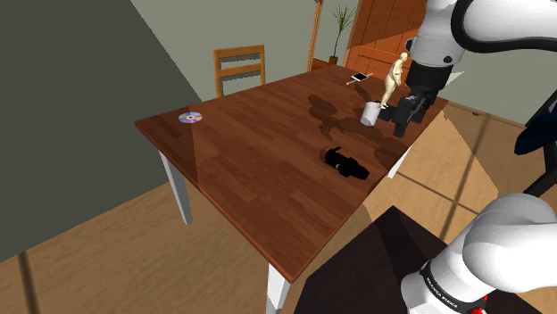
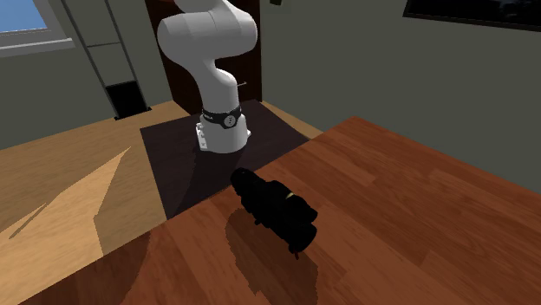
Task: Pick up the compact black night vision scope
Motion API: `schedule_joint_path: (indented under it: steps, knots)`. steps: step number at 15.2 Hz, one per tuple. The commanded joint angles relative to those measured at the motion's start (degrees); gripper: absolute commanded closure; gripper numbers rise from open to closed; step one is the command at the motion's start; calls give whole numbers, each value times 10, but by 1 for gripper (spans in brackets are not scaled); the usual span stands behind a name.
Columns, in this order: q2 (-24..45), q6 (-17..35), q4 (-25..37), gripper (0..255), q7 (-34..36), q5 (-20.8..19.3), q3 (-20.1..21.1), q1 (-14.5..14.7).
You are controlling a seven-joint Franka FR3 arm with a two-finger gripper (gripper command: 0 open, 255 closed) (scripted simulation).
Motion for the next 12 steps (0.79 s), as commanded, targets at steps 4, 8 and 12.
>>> schedule_joint_path:
  steps: [4, 8, 12]
  knots:
    - [52, 52, -6, 0, -2, -2, -12, -4]
    - [129, 118, -4, 0, -6, -3, -27, -9]
    - [213, 177, 11, 0, -12, -1, -41, -13]
